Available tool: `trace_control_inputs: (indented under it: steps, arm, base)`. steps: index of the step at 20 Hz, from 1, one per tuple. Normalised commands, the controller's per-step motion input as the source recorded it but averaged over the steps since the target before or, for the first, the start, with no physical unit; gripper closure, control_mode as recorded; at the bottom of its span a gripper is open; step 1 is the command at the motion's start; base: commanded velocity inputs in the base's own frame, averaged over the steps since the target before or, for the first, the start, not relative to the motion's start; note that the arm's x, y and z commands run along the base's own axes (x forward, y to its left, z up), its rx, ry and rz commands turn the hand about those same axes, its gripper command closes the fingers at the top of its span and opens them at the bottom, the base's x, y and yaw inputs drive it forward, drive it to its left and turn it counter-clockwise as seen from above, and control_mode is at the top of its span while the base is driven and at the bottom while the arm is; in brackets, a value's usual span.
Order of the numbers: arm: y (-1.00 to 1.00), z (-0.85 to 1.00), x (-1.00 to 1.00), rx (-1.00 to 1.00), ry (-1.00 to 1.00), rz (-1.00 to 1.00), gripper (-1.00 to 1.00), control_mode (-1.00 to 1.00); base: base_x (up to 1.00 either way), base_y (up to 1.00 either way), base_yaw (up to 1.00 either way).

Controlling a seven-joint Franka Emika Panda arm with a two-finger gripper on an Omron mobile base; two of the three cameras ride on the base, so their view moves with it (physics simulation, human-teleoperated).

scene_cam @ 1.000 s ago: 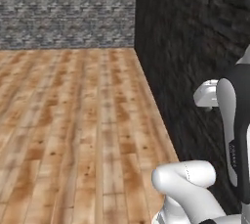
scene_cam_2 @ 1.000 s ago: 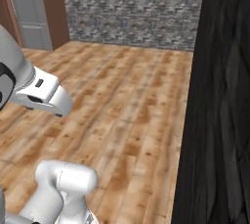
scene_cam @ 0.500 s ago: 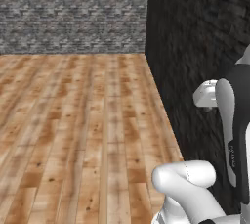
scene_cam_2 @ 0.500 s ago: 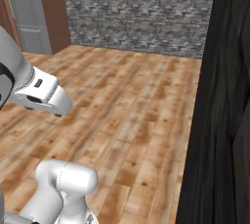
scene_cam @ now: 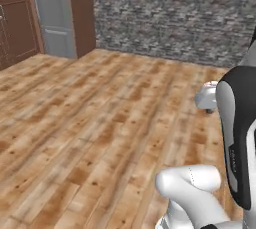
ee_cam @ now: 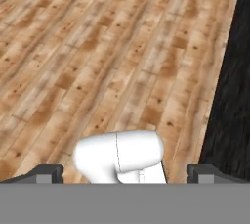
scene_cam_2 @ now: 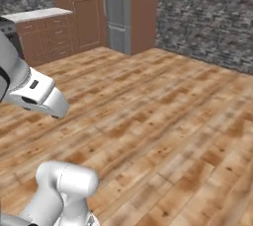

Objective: Get the candle and the beer from the cabinet and move them to the dining counter.

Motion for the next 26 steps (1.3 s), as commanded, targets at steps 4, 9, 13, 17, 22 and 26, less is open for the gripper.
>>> trace_control_inputs:
  steps: [4,9,13,17,22,26]
  arm:
    - [0.00,0.00,0.00,0.00,0.00,0.00,-1.00,1.00]
    - [0.00,0.00,0.00,0.00,0.00,0.00,-1.00,1.00]
    - [0.00,0.00,0.00,0.00,0.00,0.00,-1.00,1.00]
    - [0.00,0.00,0.00,0.00,0.00,0.00,-1.00,1.00]
    - [0.00,0.00,0.00,0.00,0.00,0.00,-1.00,1.00]
    - [0.00,0.00,0.00,0.00,0.00,0.00,-1.00,1.00]
  base:
    - [0.86,-0.11,0.77]
    - [0.89,-0.10,0.76]
    - [0.99,-0.14,0.68]
    - [1.00,-0.10,0.55]
    - [1.00,-0.32,0.38]
    - [1.00,-0.59,0.29]
